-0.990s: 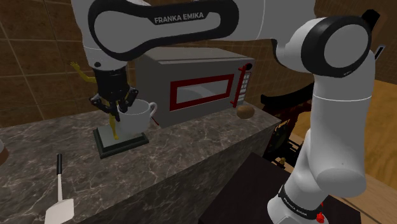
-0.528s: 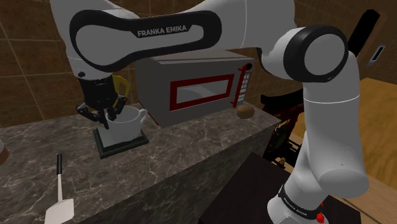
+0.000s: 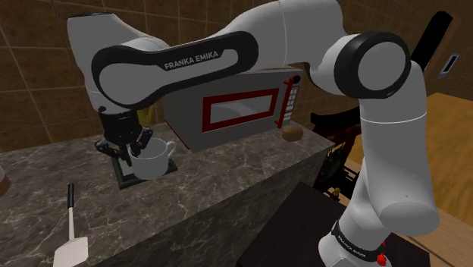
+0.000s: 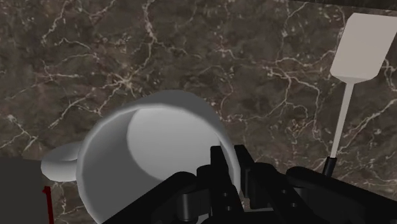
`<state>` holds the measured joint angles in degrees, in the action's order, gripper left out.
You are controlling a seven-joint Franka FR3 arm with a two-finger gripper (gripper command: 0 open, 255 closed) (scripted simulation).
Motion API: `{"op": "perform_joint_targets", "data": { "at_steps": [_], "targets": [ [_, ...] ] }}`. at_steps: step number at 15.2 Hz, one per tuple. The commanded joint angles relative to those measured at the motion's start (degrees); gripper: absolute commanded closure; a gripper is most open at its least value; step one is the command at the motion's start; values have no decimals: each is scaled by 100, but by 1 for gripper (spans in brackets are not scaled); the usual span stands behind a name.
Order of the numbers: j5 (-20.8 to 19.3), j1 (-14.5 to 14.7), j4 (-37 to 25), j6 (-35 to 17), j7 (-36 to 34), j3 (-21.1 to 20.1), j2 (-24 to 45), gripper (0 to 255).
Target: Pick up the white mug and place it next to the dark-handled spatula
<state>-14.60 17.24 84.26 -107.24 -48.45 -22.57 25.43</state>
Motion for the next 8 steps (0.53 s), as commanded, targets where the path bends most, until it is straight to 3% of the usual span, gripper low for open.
{"op": "perform_joint_targets", "data": {
  "at_steps": [1,8],
  "targets": [
    [-19,-8,132,-157,-23,9,25,255],
    [-101,-13,473,-620,-106,49,163,255]
  ]
}}
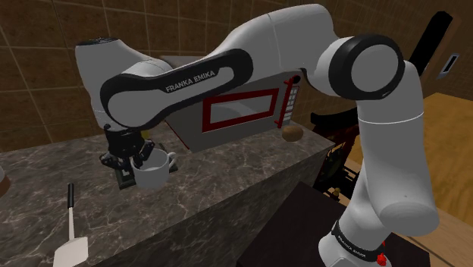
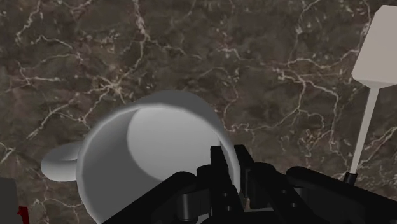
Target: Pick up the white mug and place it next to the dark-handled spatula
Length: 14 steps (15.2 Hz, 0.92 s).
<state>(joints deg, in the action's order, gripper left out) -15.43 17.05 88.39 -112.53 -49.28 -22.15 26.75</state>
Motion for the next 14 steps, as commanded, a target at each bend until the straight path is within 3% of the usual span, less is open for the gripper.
{"op": "perform_joint_targets", "data": {
  "at_steps": [1,5,13,14],
  "targets": [
    [-32,6,102,-155,-36,14,56,255],
    [-103,15,279,-447,-98,49,183,255],
    [-103,15,279,-447,-98,49,183,255],
    [-102,15,280,-447,-98,49,182,0]
  ]
}}
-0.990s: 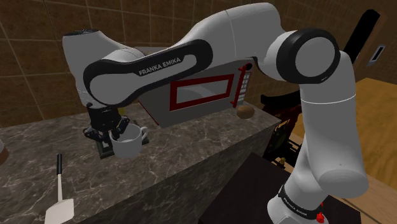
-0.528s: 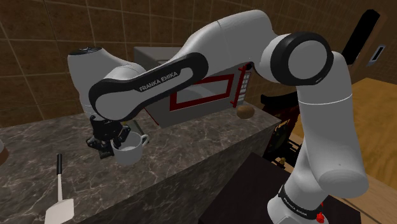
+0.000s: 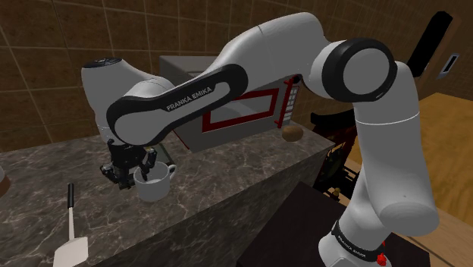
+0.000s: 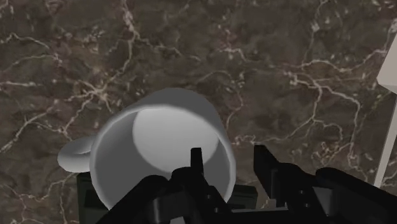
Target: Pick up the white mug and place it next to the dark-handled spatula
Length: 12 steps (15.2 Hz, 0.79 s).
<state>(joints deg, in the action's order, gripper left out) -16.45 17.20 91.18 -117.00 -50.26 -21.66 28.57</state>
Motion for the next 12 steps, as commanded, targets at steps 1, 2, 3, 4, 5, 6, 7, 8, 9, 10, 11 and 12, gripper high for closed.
{"op": "perform_joint_targets", "data": {
  "at_steps": [1,2,3,4,5,6,7,8,9,10,11,12],
  "targets": [
    [0,0,0,0,0,0,-1,0],
    [0,0,0,0,0,0,-1,0],
    [0,0,0,0,0,0,-1,0],
    [0,0,0,0,0,0,-1,0],
    [0,0,0,0,0,0,-1,0],
    [37,1,-91,155,24,-22,-70,0],
    [72,5,-190,313,48,-42,-134,0],
    [104,10,-299,475,70,-60,-191,0],
    [128,16,-392,605,86,-73,-232,0],
    [128,16,-392,605,86,-73,-232,0],
    [128,16,-391,604,86,-73,-232,0],
    [128,16,-392,604,86,-73,-232,0]
  ]
}}
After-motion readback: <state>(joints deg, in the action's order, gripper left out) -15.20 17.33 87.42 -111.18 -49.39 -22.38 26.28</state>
